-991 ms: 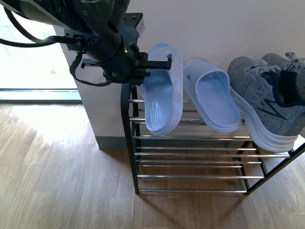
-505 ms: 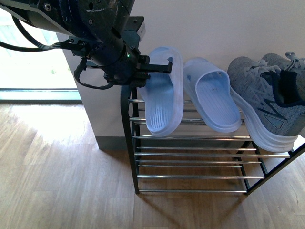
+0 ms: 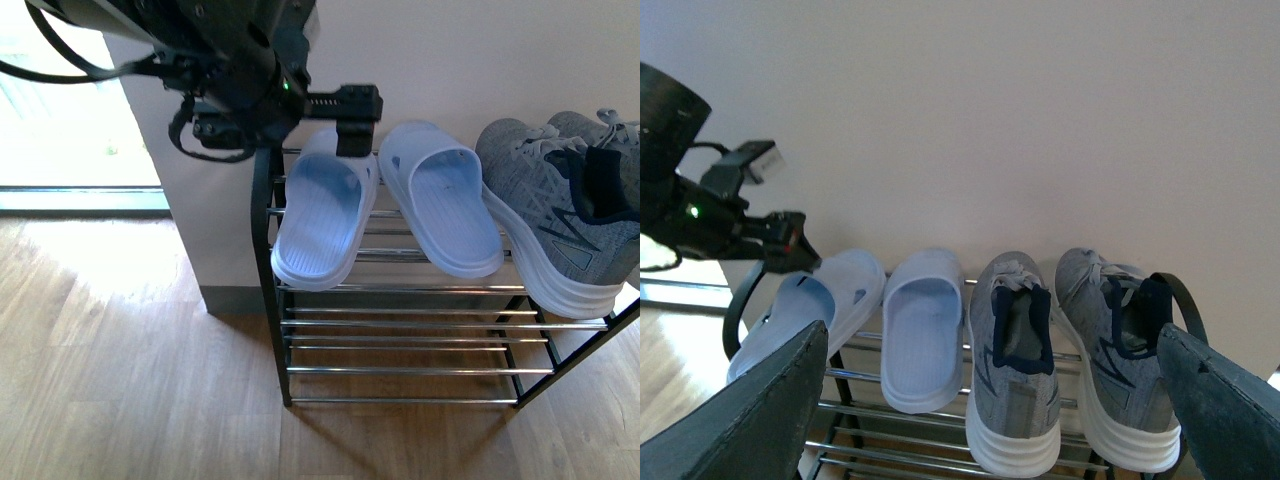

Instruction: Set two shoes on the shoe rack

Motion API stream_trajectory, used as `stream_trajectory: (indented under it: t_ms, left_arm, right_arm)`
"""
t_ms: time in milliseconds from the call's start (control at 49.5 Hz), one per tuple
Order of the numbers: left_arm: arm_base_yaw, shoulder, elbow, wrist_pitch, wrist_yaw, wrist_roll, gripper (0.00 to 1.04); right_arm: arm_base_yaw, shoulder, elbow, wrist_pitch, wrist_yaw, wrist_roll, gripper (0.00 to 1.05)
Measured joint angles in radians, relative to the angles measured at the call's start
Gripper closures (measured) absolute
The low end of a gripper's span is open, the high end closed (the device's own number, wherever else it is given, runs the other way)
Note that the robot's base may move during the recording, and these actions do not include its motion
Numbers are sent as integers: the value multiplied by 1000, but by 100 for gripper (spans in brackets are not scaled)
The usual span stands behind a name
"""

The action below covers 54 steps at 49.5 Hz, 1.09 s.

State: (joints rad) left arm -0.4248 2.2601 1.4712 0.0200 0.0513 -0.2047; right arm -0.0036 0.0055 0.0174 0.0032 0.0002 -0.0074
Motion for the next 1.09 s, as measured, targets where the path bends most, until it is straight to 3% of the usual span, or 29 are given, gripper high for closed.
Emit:
stream_trajectory:
  t_ms: [142, 243, 344, 485, 708, 728, 768, 849, 930, 1092]
  left_arm:
    - [23, -104, 28, -18, 0, -64, 9]
    - [31, -233, -25, -22, -55, -71, 9]
    - [62, -421, -162, -51, -155, -49, 9]
    - [181, -694, -413, -67, -291, 15, 9]
    - [316, -1018, -714, 25, -507, 155, 9]
    - [329, -1032, -736, 71, -469, 167, 12]
    - [358, -1063, -822, 289, -304, 175, 20]
    - [391, -1094, -958, 557, -110, 183, 35]
    - [407, -1128, -1044, 665, -54, 190, 47]
    - [422, -1226, -1165, 704, -54, 193, 79]
  right_arm:
    - [0, 0, 0, 0, 0, 0, 9]
    - [0, 0, 0, 0, 0, 0, 9]
    - [0, 0, 0, 0, 0, 0, 9]
    - [0, 0, 0, 0, 0, 0, 9]
    - [0, 0, 0, 0, 0, 0, 9]
    - [0, 0, 0, 0, 0, 0, 9]
    - [0, 0, 0, 0, 0, 0, 9]
    - [0, 0, 0, 0, 0, 0, 9]
    - [0, 0, 0, 0, 0, 0, 9]
    - [0, 0, 0, 0, 0, 0, 9]
